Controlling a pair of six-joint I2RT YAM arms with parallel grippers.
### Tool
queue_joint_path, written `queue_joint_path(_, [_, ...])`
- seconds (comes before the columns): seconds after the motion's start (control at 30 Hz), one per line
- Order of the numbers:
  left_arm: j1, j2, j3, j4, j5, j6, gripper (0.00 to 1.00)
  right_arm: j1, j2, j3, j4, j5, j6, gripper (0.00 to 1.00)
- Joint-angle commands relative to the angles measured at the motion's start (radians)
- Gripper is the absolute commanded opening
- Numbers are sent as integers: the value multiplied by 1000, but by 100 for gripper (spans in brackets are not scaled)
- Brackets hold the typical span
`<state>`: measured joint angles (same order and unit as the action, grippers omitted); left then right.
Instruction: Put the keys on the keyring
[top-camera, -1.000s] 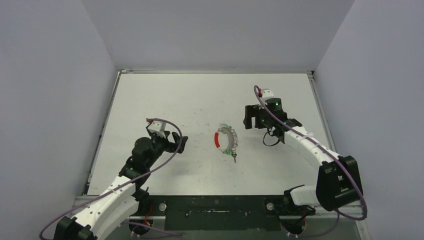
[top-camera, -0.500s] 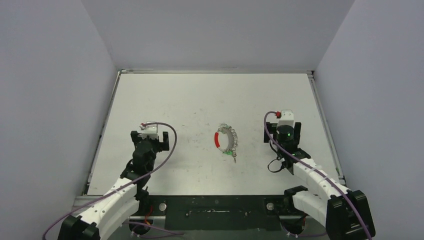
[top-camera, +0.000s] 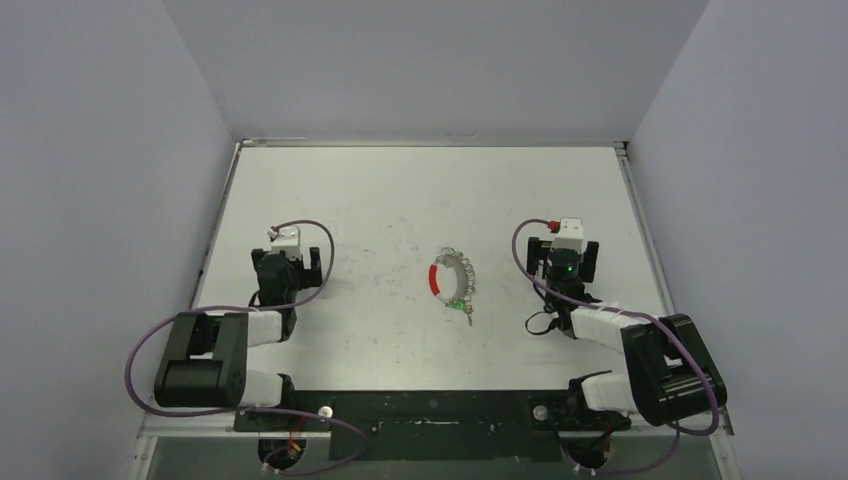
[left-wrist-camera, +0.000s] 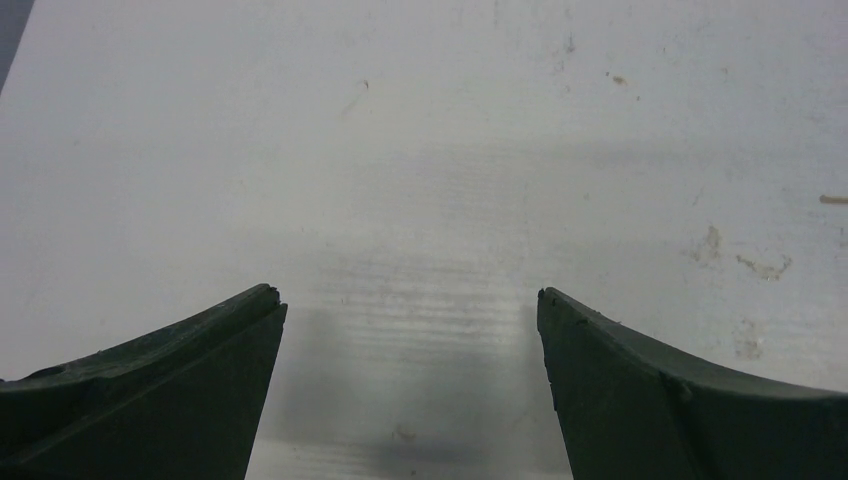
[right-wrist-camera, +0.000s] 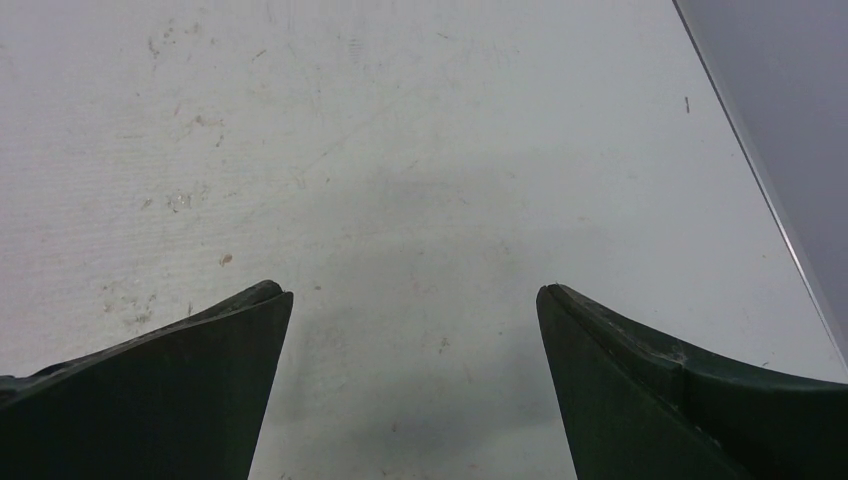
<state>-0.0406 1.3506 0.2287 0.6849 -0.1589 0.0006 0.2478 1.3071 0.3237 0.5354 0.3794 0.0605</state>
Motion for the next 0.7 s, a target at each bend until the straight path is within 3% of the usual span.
queue_joint_path(0.0, [30, 122, 68, 278, 83, 49, 97, -15, 43, -23, 265, 59, -3, 100])
queue_joint_path(0.1, [92, 281, 48, 476, 120, 38, 97, -20, 79, -8, 291, 81, -29, 100])
queue_joint_path(0.17, [95, 220, 72, 331, 107, 6, 97, -19, 100, -6, 319, 84, -50, 100])
queue_joint_path(0.23, [93, 260, 81, 378, 78, 12, 97, -22, 134, -11, 368, 93, -53, 100])
queue_joint_path(0.3, [92, 241, 108, 284, 55, 5, 97, -23, 204, -22, 460, 115, -53, 100])
queue_joint_path(0.4, [91, 263, 137, 268, 39, 5, 97, -23, 323, -21, 580, 153, -53, 100])
queue_joint_path(0.5, [95, 258, 138, 264, 48, -19, 97, -36, 317, 29, 467, 140, -40, 100])
queue_joint_path(0.67, [96, 259, 137, 270, 50, -18, 97, -54, 320, 42, 448, 115, -33, 100])
